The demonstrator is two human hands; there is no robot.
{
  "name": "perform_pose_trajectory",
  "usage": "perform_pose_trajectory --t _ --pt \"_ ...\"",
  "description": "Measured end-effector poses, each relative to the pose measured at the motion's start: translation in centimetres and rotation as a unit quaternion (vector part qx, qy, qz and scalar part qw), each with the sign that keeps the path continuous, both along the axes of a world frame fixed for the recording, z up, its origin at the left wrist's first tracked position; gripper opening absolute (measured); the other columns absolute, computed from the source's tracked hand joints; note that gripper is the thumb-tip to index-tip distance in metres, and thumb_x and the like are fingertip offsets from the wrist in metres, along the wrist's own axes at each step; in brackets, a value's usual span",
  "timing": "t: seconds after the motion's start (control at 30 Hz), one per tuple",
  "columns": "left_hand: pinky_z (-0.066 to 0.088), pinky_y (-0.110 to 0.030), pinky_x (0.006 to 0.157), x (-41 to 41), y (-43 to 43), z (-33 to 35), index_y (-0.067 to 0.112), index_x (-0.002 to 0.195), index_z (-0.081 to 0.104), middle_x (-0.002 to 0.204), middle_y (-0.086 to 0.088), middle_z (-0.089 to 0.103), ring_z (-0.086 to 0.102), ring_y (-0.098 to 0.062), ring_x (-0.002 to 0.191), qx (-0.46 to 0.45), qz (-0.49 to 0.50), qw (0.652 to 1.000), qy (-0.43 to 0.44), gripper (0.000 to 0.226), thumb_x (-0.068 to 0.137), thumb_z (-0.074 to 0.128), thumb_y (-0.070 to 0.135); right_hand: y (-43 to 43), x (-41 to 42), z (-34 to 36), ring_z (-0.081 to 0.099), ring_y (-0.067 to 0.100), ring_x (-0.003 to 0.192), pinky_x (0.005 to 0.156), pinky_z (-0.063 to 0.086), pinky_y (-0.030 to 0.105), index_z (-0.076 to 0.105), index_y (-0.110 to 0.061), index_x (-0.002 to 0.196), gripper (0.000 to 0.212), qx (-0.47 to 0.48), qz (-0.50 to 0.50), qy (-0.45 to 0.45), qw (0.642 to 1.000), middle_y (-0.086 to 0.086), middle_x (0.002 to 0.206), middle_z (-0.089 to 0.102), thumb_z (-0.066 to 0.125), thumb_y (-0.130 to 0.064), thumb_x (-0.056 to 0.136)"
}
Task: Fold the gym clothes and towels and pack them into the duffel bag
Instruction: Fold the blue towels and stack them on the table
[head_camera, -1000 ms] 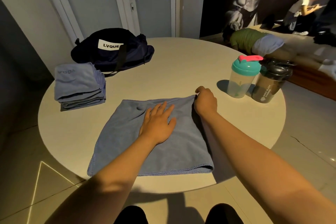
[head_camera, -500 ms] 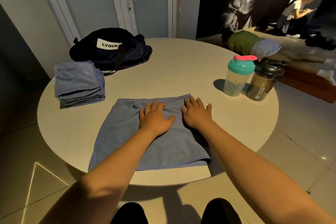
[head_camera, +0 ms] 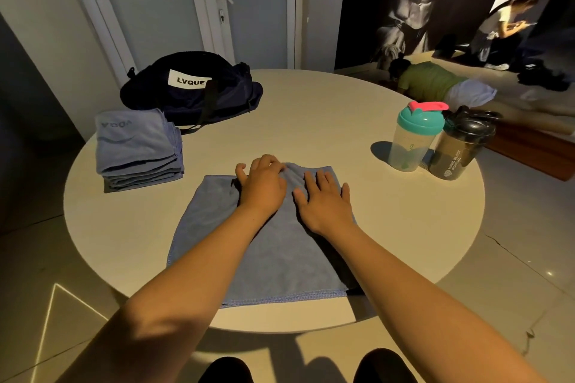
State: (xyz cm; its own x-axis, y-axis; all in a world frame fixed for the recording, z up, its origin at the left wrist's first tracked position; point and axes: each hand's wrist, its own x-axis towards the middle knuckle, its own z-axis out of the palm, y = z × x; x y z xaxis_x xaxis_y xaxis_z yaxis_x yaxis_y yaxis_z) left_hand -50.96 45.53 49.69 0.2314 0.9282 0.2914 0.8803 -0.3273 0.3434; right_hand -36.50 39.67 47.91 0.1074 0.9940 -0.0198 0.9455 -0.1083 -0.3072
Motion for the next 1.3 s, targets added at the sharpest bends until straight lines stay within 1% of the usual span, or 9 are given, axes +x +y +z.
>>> perform_pose_trajectory --t 0.23,0.3,0.37,0.47,0.6,0.77,0.9,1.1,1.3 --pt "0.006 -0.042 0.124 -2.2 0.6 -1.4 0.029 0.159 0.022 0.166 0.002 0.02 0.014 -0.02 0.153 -0.145 -0.033 0.987 0.06 0.059 0.105 0.031 0.053 1.6 0.9 0.9 -0.019 0.019 0.152 0.116 -0.016 0.063 -0.004 -0.028 0.16 0.08 -0.089 -0.022 -0.034 0.995 0.003 0.167 -0.013 0.011 -0.073 0.095" --pt "0.008 -0.042 0.124 -2.7 0.2 -1.8 0.028 0.157 0.029 0.166 0.0 0.021 0.011 -0.021 0.153 -0.103 -0.031 0.994 0.014 0.056 0.105 0.036 0.049 1.7 -0.1 1.3 -0.014 0.02 0.154 0.118 -0.014 0.06 0.005 -0.023 0.161 0.077 -0.041 -0.016 -0.033 0.998 0.006 0.168 -0.004 0.014 -0.067 0.098" --pt "0.025 -0.04 0.118 -3.0 -0.2 -1.8 0.024 0.142 0.05 0.154 -0.002 0.039 0.025 -0.023 0.145 -0.01 -0.021 0.998 -0.061 0.038 0.105 0.046 0.034 1.5 -1.5 1.1 -0.004 0.02 0.155 0.122 -0.005 0.056 0.017 -0.024 0.16 0.068 0.029 0.014 -0.016 0.999 0.006 0.168 0.008 0.017 -0.058 0.101" --pt "0.035 -0.033 0.1 -4.1 -0.5 -1.8 0.022 0.124 0.059 0.131 -0.001 0.056 0.045 -0.023 0.123 0.014 0.027 0.998 -0.049 0.027 0.102 0.045 0.016 1.2 -2.8 0.1 0.0 0.02 0.154 0.123 -0.001 0.053 0.019 -0.028 0.159 0.061 0.005 0.048 0.01 0.999 0.005 0.167 0.01 0.015 -0.054 0.103" --pt "0.04 -0.037 0.095 -6.2 -0.7 -2.2 0.019 0.115 0.058 0.119 -0.003 0.063 0.051 -0.026 0.116 -0.021 0.049 0.997 -0.056 0.019 0.101 0.051 0.029 1.1 -2.8 0.1 -0.005 0.02 0.154 0.122 -0.006 0.054 0.016 -0.028 0.159 0.059 -0.025 0.026 0.003 0.999 0.004 0.168 0.003 0.019 -0.047 0.104" --pt "0.038 -0.037 0.083 -7.0 -0.9 -1.7 0.024 0.096 0.044 0.091 0.007 0.054 0.055 -0.023 0.098 -0.025 0.048 0.995 -0.08 0.031 0.092 0.067 0.045 1.7 -6.3 1.1 0.007 0.023 0.154 0.122 -0.002 0.055 0.039 -0.016 0.149 0.049 0.036 0.075 -0.003 0.997 0.009 0.164 0.02 0.035 -0.028 0.103" --pt "0.036 -0.036 0.093 -8.5 -0.7 -1.7 0.026 0.101 0.051 0.101 0.008 0.056 0.049 -0.021 0.104 0.0 0.07 0.996 -0.063 0.04 0.085 0.069 0.058 1.6 -7.8 0.3 0.006 0.019 0.154 0.124 -0.002 0.05 0.026 -0.021 0.157 0.053 0.008 0.092 0.032 0.995 0.004 0.166 0.017 0.019 -0.039 0.107" --pt "0.031 -0.036 0.097 -9.8 -0.7 -2.5 0.029 0.082 0.056 0.1 0.01 0.059 0.047 -0.02 0.111 0.001 0.095 0.995 -0.043 0.033 0.086 0.063 0.061 1.5 -8.1 -0.1 -0.003 0.018 0.154 0.123 -0.005 0.049 0.013 -0.024 0.16 0.058 -0.009 0.083 0.004 0.996 0.002 0.168 0.005 0.014 -0.044 0.106" --pt "0.021 -0.045 0.117 -10.5 -0.7 -3.4 0.03 0.12 0.061 0.128 0.01 0.062 0.049 -0.015 0.127 -0.009 0.06 0.997 -0.041 0.037 0.095 0.053 0.057 1.7 -8.2 0.0 -0.014 0.018 0.153 0.122 -0.013 0.05 0.003 -0.035 0.16 0.064 -0.048 0.071 -0.006 0.996 -0.002 0.168 -0.008 0.012 -0.059 0.101"
